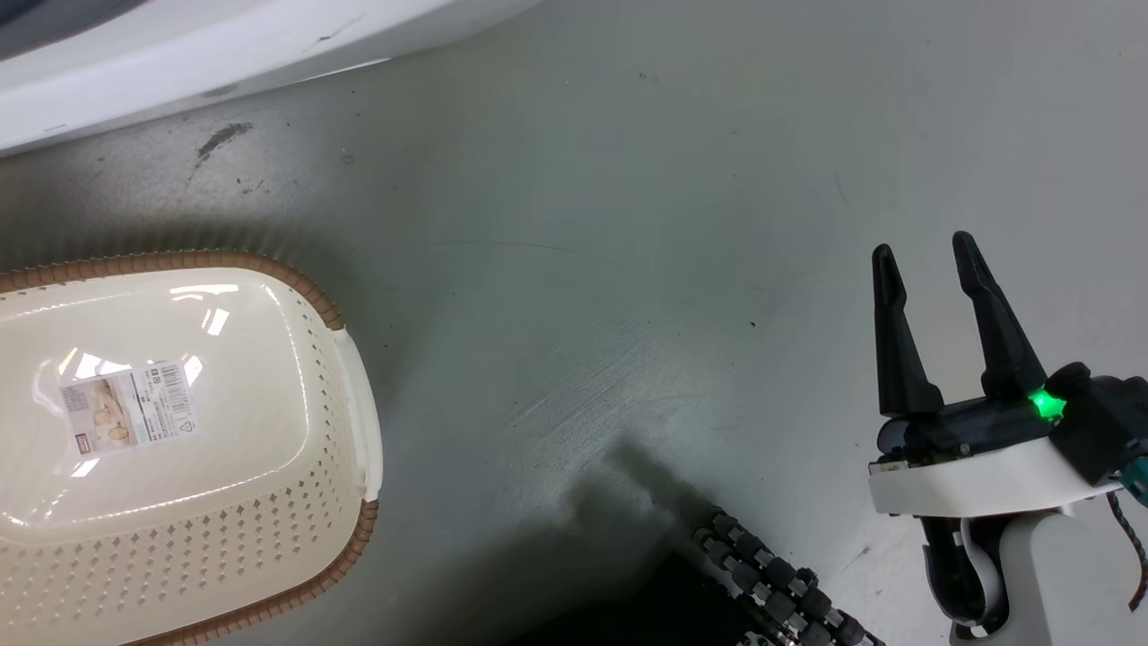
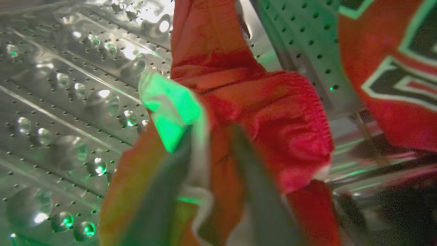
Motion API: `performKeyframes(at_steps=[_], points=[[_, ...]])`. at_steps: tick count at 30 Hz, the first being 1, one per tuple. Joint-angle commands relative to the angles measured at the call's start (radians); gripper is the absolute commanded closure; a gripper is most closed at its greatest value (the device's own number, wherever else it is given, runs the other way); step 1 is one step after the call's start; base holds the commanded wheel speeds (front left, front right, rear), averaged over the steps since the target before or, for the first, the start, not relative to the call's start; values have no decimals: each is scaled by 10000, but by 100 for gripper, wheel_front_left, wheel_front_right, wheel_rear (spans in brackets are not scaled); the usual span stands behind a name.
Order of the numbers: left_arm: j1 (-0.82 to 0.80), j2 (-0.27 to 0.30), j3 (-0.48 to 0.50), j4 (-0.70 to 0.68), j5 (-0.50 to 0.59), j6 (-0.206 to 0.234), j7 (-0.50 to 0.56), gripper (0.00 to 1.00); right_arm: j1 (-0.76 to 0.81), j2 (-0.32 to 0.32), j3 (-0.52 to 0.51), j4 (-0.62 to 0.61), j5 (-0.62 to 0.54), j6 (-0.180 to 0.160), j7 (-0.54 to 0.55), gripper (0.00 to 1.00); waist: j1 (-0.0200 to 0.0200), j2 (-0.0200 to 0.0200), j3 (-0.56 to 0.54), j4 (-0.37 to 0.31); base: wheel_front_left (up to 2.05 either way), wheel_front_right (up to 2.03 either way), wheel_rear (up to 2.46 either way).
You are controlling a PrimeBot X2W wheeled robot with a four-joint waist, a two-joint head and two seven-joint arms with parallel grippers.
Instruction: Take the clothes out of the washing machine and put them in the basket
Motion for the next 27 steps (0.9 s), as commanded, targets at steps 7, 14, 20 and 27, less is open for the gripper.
performKeyframes(at_steps=[7,14,20,27], points=[[515,164,-221,550,-29,87,-1095,100,-208,21,-120,37,-116,-10,-21,0,1,0,-312,178,0,0,0],[806,-655,32,903,-294,384,-3186,100,-316,21,-573,179,-388,-10,-21,0,1,0,-1105,570,0,0,0],[1691,-1437,470,1515,-949,686,-5009,100,-412,18,-819,288,-837,-10,-21,0,1,0,-1981,1051,0,0,0],[3154,-2521,966,2048,-1640,983,-7795,100,-263,14,-1293,410,-1501,-10,-21,0,1,0,-3098,1751,0,0,0]])
